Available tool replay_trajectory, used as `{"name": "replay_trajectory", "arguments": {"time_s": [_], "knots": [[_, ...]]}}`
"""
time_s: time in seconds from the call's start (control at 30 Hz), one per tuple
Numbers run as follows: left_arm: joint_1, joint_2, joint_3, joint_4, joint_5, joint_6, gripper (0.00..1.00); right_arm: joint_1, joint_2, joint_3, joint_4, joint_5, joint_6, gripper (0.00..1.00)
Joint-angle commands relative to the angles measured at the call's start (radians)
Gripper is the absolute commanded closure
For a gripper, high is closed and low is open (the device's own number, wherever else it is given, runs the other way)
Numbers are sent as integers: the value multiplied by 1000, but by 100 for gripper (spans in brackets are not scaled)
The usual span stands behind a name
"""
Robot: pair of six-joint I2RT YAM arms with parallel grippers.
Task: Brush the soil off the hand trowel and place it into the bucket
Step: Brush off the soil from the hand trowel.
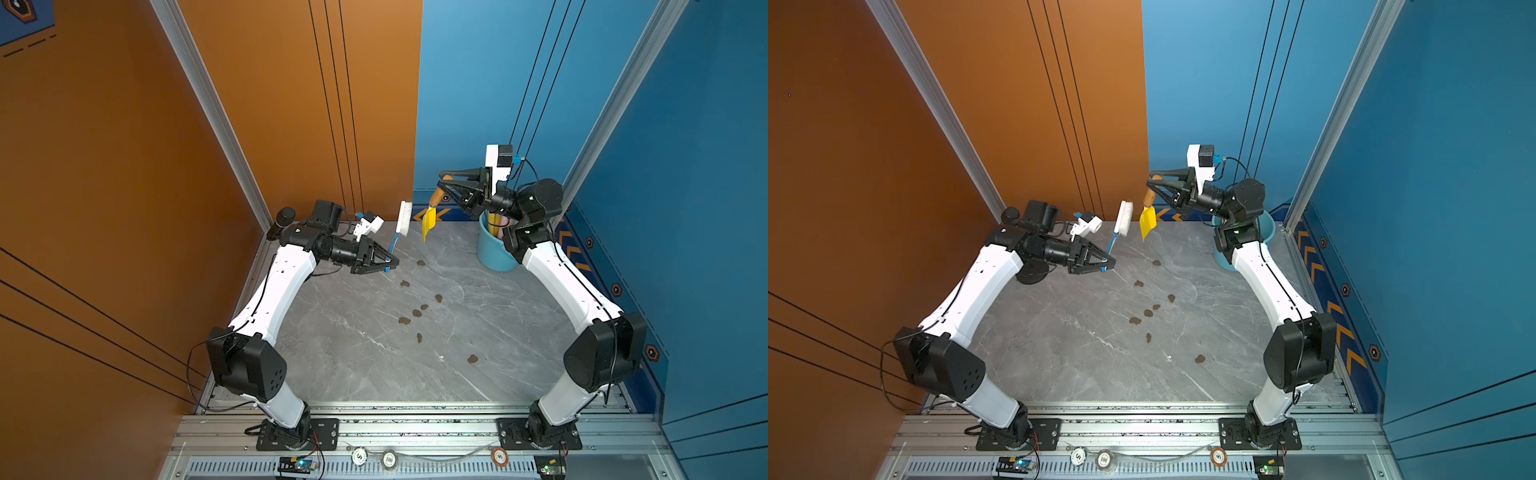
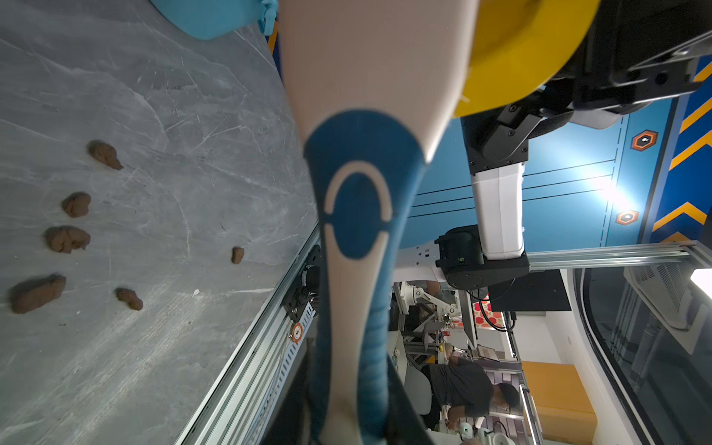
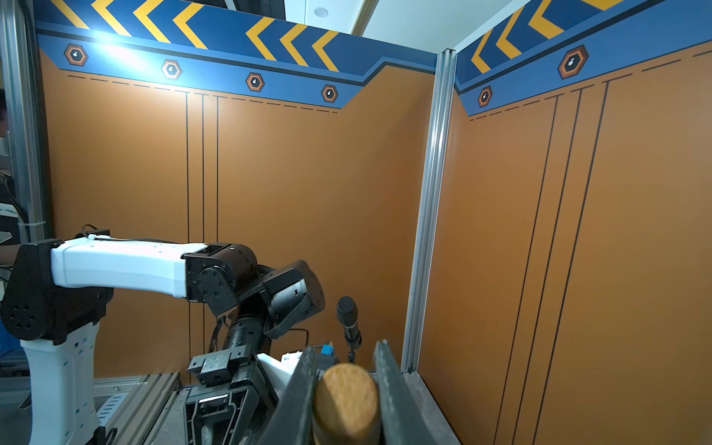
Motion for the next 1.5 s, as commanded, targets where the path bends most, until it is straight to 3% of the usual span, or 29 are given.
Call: {"name": "replay_trajectory", "arguments": {"time_s": [0.0, 0.1, 0.27, 0.4, 0.73, 0.97, 1.27, 1.4, 1.47], "knots": [[-17, -21, 45, 20, 13, -3, 100, 22, -24, 56, -21, 2, -21, 94], [-58, -25, 14, 21, 32, 26, 100, 35, -9, 77, -33, 3, -27, 94], [-133, -38, -164, 20, 7, 56, 100, 42, -2, 123, -46, 1, -17, 94], [-135, -51, -251, 20, 5, 74, 100, 34, -20, 139, -102, -1, -50, 95], [-7, -119, -137, 49, -56, 13, 100, 34, -36, 125, -171, -12, -86, 95], [-110, -124, -81, 167, -7, -62, 100, 44, 12, 184, -147, -37, -53, 94], [-189, -67, -240, 184, -32, -62, 100, 41, 71, 267, -62, -43, 25, 95], [-166, -93, -253, 189, -70, -76, 100, 40, 80, 275, -60, -42, 28, 95], [-117, -123, -267, 268, -71, -143, 100, 39, 80, 270, -59, -38, 29, 95]]}}
